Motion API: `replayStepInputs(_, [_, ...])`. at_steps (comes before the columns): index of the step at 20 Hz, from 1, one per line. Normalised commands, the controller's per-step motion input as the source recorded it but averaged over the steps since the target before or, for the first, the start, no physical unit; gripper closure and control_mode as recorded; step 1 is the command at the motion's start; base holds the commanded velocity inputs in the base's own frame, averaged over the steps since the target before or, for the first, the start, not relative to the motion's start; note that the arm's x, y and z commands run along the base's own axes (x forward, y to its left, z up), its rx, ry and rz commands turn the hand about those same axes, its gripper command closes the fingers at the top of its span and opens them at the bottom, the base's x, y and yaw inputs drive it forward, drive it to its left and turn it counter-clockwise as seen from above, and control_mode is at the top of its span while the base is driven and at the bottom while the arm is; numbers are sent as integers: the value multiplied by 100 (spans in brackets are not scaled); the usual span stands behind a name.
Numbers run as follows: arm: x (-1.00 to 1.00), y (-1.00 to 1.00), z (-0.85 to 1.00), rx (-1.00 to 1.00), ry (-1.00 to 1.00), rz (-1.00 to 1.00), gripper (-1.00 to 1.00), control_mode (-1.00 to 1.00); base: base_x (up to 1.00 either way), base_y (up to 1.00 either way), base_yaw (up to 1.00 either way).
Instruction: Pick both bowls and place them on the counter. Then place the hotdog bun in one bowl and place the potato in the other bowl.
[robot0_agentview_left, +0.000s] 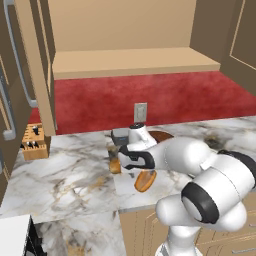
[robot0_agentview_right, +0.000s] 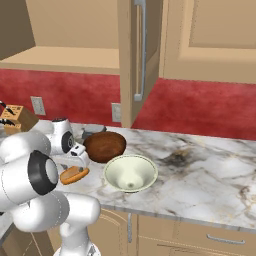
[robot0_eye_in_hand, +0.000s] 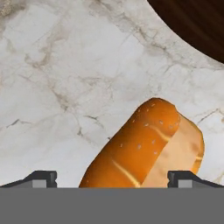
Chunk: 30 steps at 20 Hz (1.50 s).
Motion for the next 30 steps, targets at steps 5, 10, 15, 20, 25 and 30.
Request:
replayStepInputs(5, [-29,-7,-20,0,-5,0,-100,-100,0,0,0])
replayStepInputs(10, [-25,-7,-30,0,-5,0,-100,-100,0,0,0])
replayStepInputs(15, [-12,-13,-25,0,-1,0,100,-100,0,0,0])
replayStepInputs(20, [-14,-16,-10,0,0,0,100,-100,0,0,0])
replayStepInputs(25, [-32,-6,10,7,0,-3,100,-100,0,0,0])
replayStepInputs(30, [-35,0,33,5,-1,-6,100,-100,0,0,0])
